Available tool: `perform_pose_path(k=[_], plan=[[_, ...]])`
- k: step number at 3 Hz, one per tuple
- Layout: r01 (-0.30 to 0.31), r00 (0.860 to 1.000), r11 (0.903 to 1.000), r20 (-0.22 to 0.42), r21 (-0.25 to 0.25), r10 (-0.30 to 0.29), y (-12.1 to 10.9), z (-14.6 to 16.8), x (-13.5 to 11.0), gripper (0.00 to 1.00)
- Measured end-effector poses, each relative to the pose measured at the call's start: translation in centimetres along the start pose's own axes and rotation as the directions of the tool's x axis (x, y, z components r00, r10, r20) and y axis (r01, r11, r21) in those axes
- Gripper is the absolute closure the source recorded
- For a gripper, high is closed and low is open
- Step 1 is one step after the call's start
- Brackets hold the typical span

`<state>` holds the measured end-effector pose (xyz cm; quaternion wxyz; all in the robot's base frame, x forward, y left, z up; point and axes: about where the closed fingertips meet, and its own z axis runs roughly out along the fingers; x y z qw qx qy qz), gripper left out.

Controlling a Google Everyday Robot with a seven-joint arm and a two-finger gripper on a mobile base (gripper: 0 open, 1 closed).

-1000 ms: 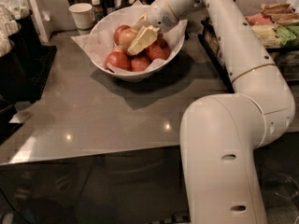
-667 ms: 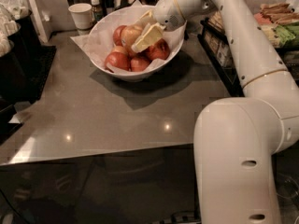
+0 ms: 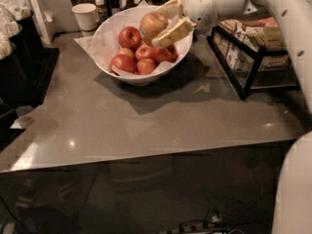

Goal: Pick apple from white bowl

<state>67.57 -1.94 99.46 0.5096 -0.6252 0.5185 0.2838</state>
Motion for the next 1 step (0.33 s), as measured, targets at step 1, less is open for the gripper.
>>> perform_pose_path(k=[1], plan=[[-0.038, 0.999, 0.9990, -0.013, -0.023, 0.037, 1.46, 0.66, 1.84, 1.00]])
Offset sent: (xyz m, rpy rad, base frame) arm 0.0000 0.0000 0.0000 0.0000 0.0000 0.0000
